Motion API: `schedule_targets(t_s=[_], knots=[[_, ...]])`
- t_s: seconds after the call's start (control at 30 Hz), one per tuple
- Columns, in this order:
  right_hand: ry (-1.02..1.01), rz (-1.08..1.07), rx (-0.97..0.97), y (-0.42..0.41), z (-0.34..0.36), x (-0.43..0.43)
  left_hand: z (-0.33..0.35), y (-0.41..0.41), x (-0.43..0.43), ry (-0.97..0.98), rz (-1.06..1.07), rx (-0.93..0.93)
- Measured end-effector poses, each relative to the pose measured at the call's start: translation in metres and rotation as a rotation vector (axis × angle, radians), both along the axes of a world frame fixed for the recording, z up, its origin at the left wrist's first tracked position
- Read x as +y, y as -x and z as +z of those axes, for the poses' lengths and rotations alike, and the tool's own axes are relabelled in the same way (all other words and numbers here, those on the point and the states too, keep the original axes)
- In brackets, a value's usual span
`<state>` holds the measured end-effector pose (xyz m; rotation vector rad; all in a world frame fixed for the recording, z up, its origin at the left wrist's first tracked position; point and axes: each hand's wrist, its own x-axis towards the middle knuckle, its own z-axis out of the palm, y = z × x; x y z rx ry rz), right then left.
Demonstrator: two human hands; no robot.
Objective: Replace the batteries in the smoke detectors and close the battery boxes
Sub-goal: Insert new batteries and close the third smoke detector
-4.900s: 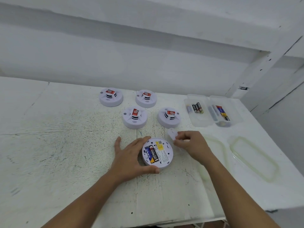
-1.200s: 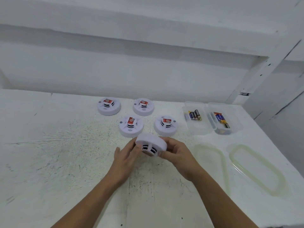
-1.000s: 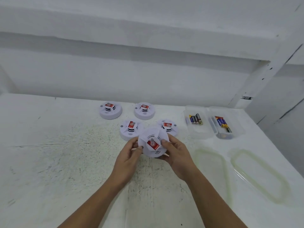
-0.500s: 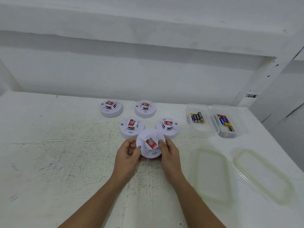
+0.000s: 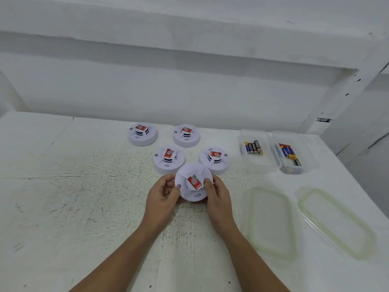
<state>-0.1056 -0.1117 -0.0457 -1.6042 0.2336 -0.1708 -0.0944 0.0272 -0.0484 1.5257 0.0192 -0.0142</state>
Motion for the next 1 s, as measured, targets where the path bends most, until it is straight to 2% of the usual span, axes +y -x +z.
schedule_targets(t_s=[1.0], knots=[[0.028,0.012,0.012,0.0042,0.0020,-0.0016,0.0032,0.0056,-0.0021,0.086,0.004,0.005]])
